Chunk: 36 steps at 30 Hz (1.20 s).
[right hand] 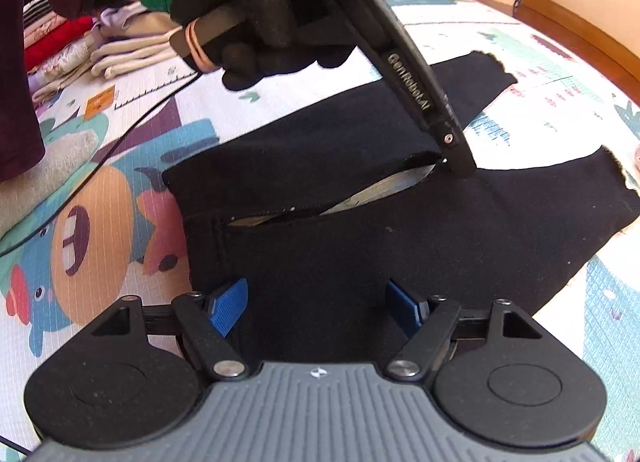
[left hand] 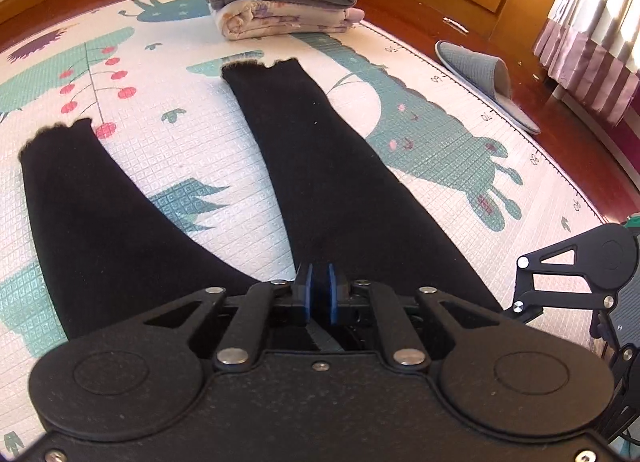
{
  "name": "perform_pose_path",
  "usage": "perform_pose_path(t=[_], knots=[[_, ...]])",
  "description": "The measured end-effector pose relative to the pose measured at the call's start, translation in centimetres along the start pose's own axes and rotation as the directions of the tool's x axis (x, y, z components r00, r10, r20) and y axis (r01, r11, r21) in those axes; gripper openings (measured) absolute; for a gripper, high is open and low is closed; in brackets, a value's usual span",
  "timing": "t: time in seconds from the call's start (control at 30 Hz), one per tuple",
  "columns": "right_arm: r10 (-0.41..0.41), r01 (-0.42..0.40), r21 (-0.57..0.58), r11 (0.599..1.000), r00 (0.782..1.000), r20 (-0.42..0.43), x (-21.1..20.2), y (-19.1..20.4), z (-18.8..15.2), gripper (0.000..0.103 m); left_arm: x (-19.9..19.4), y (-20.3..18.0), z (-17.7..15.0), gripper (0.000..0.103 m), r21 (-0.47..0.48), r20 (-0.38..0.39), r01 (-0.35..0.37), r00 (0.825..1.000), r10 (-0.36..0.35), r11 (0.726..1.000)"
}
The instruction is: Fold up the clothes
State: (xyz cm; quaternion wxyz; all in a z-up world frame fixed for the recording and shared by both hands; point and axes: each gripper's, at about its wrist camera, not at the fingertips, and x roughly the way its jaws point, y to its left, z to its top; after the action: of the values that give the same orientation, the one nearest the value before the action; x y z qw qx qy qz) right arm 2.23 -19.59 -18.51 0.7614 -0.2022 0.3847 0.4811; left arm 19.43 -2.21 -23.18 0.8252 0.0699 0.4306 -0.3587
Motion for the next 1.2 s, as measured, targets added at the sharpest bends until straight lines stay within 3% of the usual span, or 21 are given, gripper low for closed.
perform_pose_path(t=[0.1,0.2,0.33,0.5,0.6,0.73,1.07,1.2], knots=[[-0.061,0.058,0.092,0.994,0.998,0.035,0.0,-1.4,-0.2,0.075,1.7,0.6,0.2,0.009,0.007,-0.085,-0.008,0.996,0.008,1.0],[-0.086,0.078,0.207,0.975,0.996,0.031,0.9,-3.1,-0.6,0.077,1.8,0.6,2.7,0.009,0.069,-0.157,0.0,0.988,0.01,0.998],[-0.075,0.066,0.207,0.976,0.996,0.04,1.0,-3.2,-0.8,0.08,2.4,-0.4,7.2,0.011,0.176,-0.181,0.075,0.982,-0.042,0.982],[-0.053,0.04,0.201,0.979,0.997,0.062,0.9,-3.1,-1.4,0.085,5.7,-3.5,7.4,0.011,0.301,-0.258,0.213,0.957,-0.135,0.93],[-0.043,0.032,0.174,0.984,0.997,0.061,1.2,-2.7,-1.4,0.093,8.3,-1.4,8.5,0.011,0.241,-0.236,0.163,0.966,-0.105,0.957],[-0.027,0.015,0.18,0.984,0.998,0.063,1.1,-2.8,-1.4,0.094,10.6,1.9,12.0,0.011,0.156,-0.176,0.112,0.981,-0.084,0.981],[-0.018,0.005,0.187,0.982,0.998,0.065,1.4,-2.6,-1.5,0.098,15.2,4.8,18.8,0.014,0.064,-0.077,-0.079,0.994,0.084,0.995],[-0.009,-0.005,0.203,0.979,0.997,0.071,1.5,-2.7,-1.5,0.098,13.9,4.7,19.0,0.014,0.063,-0.1,-0.006,0.995,0.012,0.998]])
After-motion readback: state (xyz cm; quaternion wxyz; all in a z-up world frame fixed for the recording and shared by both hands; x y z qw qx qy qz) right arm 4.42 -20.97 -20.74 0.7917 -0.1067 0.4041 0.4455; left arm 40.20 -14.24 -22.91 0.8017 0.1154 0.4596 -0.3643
